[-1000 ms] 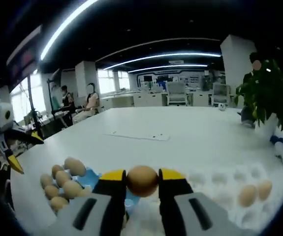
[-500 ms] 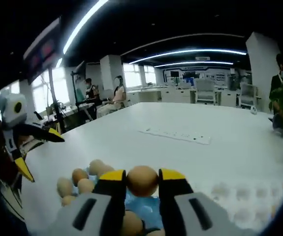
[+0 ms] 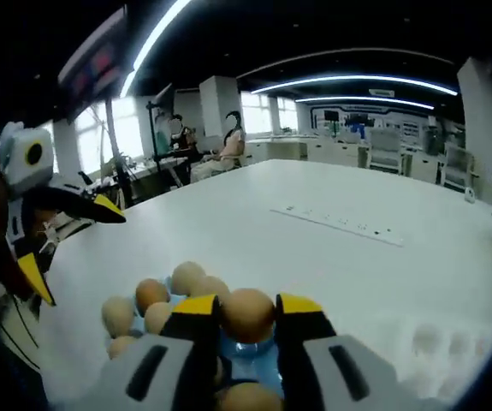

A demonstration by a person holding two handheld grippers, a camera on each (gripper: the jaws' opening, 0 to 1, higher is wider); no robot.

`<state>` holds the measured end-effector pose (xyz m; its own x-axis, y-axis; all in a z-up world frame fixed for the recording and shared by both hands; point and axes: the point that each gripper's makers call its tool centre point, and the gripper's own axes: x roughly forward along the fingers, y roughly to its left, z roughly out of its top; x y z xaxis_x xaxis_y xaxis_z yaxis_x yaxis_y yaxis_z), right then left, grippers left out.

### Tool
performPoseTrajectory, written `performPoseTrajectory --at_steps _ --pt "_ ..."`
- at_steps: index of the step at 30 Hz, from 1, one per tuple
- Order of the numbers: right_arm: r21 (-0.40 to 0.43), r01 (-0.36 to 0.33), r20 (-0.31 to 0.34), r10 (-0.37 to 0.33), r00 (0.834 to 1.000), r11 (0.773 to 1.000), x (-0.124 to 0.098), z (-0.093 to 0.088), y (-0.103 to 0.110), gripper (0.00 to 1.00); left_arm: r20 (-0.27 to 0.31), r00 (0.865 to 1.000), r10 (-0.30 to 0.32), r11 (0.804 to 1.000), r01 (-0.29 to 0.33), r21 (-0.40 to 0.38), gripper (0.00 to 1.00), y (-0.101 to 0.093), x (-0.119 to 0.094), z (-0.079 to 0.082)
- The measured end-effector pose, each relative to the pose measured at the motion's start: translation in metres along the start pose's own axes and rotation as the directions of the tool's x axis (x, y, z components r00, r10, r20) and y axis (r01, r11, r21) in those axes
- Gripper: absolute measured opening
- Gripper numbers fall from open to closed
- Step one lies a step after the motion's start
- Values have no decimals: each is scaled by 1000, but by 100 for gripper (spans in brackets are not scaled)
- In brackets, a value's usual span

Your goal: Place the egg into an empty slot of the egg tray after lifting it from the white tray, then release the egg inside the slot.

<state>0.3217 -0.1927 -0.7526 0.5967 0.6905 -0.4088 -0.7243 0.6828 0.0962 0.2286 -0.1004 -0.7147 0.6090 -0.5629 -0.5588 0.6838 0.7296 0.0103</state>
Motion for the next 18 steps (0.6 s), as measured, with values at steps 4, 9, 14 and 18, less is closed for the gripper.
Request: performPoseTrajectory --at_steps 4,9,14,18 --pt "20 -9 -21 10 1000 1000 3 -6 2 25 -1 1000 1 1000 -1 0 84 0 0 0" --pt "22 -13 -40 14 999 1000 6 -13 4 25 -12 1000 -1 1000 1 8 84 -1 0 -2" --pt "29 -12 -46 13 999 1000 6 -15 4 26 27 1000 -1 999 2 -49 86 0 -2 3" --pt "78 -14 -62 19 998 997 7 -20 3 26 21 1000 0 999 1 -37 86 0 -3 2"
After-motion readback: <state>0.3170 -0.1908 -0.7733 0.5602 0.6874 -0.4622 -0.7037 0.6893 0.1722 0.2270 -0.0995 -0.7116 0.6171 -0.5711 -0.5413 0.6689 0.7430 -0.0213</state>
